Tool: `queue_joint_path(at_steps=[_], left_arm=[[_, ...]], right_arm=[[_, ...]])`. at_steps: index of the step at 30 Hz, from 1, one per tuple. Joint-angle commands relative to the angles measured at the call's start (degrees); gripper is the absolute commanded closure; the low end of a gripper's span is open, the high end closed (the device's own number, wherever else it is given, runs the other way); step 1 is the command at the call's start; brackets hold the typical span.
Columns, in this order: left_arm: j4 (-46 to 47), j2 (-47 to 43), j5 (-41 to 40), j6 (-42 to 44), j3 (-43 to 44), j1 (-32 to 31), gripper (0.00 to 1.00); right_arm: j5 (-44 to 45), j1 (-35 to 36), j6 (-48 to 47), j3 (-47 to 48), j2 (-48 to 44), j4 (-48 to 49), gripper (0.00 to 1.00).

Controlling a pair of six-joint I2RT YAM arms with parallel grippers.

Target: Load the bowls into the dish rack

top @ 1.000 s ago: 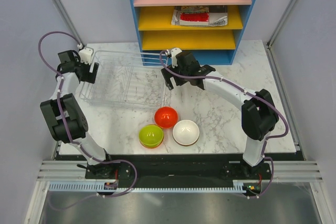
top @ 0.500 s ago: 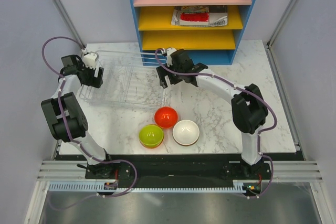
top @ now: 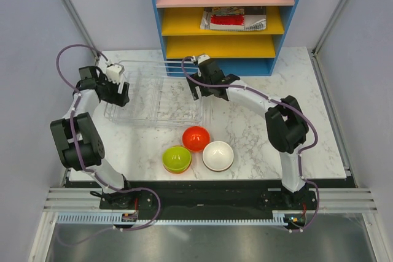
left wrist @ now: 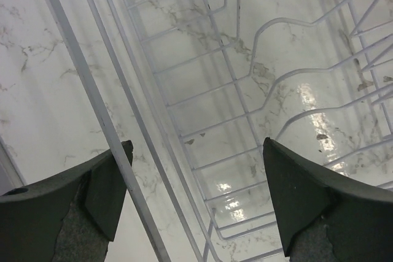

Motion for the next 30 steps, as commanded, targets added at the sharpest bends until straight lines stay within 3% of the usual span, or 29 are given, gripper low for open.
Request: queue_joint_path(at_steps=[1, 15, 30], left_arm=[[-2.6, -3.2, 6.1, 0.2, -0.4, -2.6, 0.08], [-4.5, -4.0, 5.0, -1.1, -1.3, -14.4, 0.08], [-5.3, 0.3, 3.3, -6.8, 4.4, -29.4, 0.08]], right_arm=[[4.4, -2.0, -0.1, -1.0, -2.8, 1.9, 0.02], [5.7, -10.4, -1.9, -8.6, -8.9, 3.1, 0.02], [5.6, -21.5, -4.1, -17.9, -16.7, 4.8, 0.02]])
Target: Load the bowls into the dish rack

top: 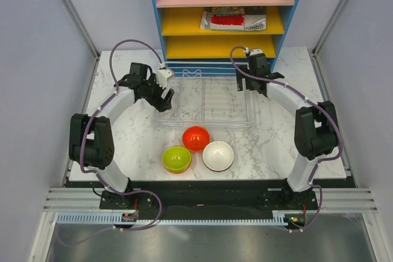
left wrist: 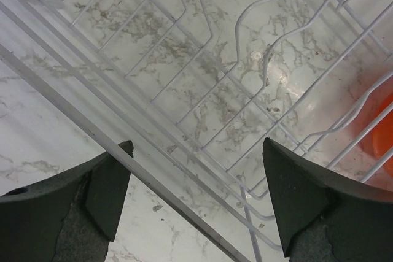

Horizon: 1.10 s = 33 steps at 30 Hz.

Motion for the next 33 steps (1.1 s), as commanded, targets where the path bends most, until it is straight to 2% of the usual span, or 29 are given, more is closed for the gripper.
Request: queue_joint_path(at_steps=[1, 8, 15, 17, 18, 24, 29, 33], left_arm=[[-0.3, 1.4, 2.2, -3.5, 4.0, -3.9, 0.08], [-0.5, 3.8, 1.2, -4.9, 6.6, -9.4, 0.08], [-0.7, 4.2, 0.2, -6.5, 7.2, -11.4, 0.08], [1.4, 2.8, -1.9, -7.5, 6.7, -11.2, 0.05], [2.2, 2.2, -3.7, -8.2, 6.3, -11.1, 0.0], [3.0, -2.0, -6.7, -8.6, 8.2, -9.8, 0.0], [-2.1, -5.9, -4.6, -5.6, 9.3, -9.8, 0.0], [-6.6, -11.8, -1.4, -2.8, 4.0, -9.7, 0.0]], right_arm=[[0.8, -2.6, -1.5, -1.8, -4.6, 2.1, 0.02], [-0.2, -6.7, -2.2, -4.6, -6.5, 2.6, 0.02], [-0.8, -8.8, -2.9, -5.2, -8.2, 2.8, 0.02], [-2.2, -9.1, -3.2, -5.4, -8.9, 2.5, 0.02], [-2.9, -9.1, -3.4, -5.5, -9.5, 2.4, 0.02], [-8.8, -9.1, -4.0, -5.0, -12.9, 0.5, 0.02], [-13.4, -9.2, -5.3, -3.4, -15.8, -3.7, 0.02], [-20.3, -8.3, -10.6, -3.1, -19.1, -9.1, 0.02]])
